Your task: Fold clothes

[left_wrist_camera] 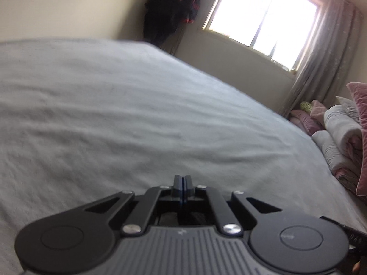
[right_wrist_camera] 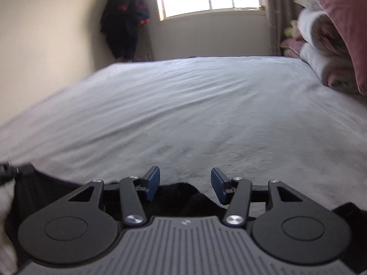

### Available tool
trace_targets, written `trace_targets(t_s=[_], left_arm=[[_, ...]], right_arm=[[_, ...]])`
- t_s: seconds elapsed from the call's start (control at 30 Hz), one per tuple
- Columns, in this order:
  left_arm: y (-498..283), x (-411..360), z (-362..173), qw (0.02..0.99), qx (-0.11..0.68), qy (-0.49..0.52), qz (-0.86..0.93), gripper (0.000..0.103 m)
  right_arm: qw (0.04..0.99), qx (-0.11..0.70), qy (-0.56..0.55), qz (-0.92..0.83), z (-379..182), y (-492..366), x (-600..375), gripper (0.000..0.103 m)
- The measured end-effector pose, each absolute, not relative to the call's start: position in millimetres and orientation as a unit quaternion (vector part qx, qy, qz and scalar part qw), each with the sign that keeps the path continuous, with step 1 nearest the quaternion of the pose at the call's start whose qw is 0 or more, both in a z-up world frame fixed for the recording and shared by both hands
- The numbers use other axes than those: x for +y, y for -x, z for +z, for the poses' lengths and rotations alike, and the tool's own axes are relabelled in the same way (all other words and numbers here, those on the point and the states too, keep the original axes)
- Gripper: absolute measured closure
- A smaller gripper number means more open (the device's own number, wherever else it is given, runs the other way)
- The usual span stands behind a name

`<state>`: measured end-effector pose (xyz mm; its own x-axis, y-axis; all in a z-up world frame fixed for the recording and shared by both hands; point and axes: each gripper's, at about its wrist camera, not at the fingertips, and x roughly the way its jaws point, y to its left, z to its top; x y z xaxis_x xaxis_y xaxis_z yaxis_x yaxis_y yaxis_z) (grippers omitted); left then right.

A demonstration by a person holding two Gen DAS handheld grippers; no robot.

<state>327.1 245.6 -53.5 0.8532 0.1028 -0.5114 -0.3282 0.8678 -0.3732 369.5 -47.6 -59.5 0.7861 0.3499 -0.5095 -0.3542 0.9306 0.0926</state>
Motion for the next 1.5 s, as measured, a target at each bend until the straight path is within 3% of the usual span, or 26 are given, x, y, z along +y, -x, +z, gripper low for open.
trace_targets(t_s=[0.13, 0.17, 0.2, 0.37, 0.57, 0.73, 0.77, 0.8, 0.83, 0.9, 1.03, 1.13, 1.3, 1.37, 1.5], left_arm=[[-328.7, 246.8, -56.2, 0.932, 0.251, 0.237, 0.112, 0.102], [-327.1, 246.9, -55.7, 0.933, 0.248, 0.237, 0.112, 0.102], [-325.5, 246.9, -55.2, 0.934, 0.245, 0.236, 0.111, 0.102], [-321.2, 239.4, -47.3, 0.946, 0.215, 0.216, 0.112, 0.102], [-328.9, 242.6, -57.6, 0.934, 0.252, 0.229, 0.112, 0.099], [-318.4, 244.5, -51.0, 0.925, 0.268, 0.246, 0.108, 0.095], [-313.9, 244.4, -48.4, 0.922, 0.276, 0.249, 0.108, 0.091], [-309.3, 244.4, -45.8, 0.919, 0.283, 0.252, 0.109, 0.077], [-304.8, 244.3, -43.2, 0.916, 0.29, 0.255, 0.11, 0.062], [-295.7, 244.2, -38.0, 0.909, 0.305, 0.261, 0.112, 0.055], [-277.5, 244.0, -27.6, 0.895, 0.333, 0.273, 0.115, 0.057], [-263.9, 243.9, -19.8, 0.884, 0.355, 0.282, 0.117, 0.057], [-240.4, 238.5, -30.9, 0.846, 0.369, 0.377, 0.076, 0.057], [-234.8, 235.8, -37.1, 0.834, 0.366, 0.405, 0.076, 0.061], [-232.4, 228.8, -48.3, 0.834, 0.331, 0.427, 0.116, 0.084]], right_arm=[[0.94, 0.28, 0.061, 0.186, -68.8, -369.1, -30.0, 0.051], [0.939, 0.277, 0.068, 0.19, -68.7, -368.5, -28.3, 0.07], [0.939, 0.273, 0.073, 0.194, -68.8, -368.2, -27.3, 0.1], [0.953, 0.235, 0.089, 0.167, -62.4, -362.3, -24.7, 0.098], [0.944, 0.269, 0.105, 0.16, -72.0, -371.9, -19.5, 0.096], [0.945, 0.259, 0.116, 0.161, -64.8, -363.2, -15.5, 0.074], [0.944, 0.255, 0.118, 0.17, -61.1, -360.1, -15.1, 0.062], [0.943, 0.251, 0.123, 0.183, -56.8, -356.5, -14.3, 0.054], [0.94, 0.246, 0.129, 0.196, -52.3, -352.7, -13.5, 0.054], [0.934, 0.247, 0.121, 0.23, -45.9, -348.9, -12.7, 0.054], [0.909, 0.267, 0.081, 0.311, -38.7, -343.7, -12.5, 0.054], [0.894, 0.276, 0.07, 0.346, -37.6, -340.0, -10.6, 0.06], [0.868, 0.288, 0.063, 0.399, -36.6, -335.0, -9.4, 0.06], [0.857, 0.292, 0.067, 0.42, -37.4, -333.0, -8.8, 0.06], [0.841, 0.298, 0.077, 0.445, -40.5, -329.0, -3.1, 0.06]])
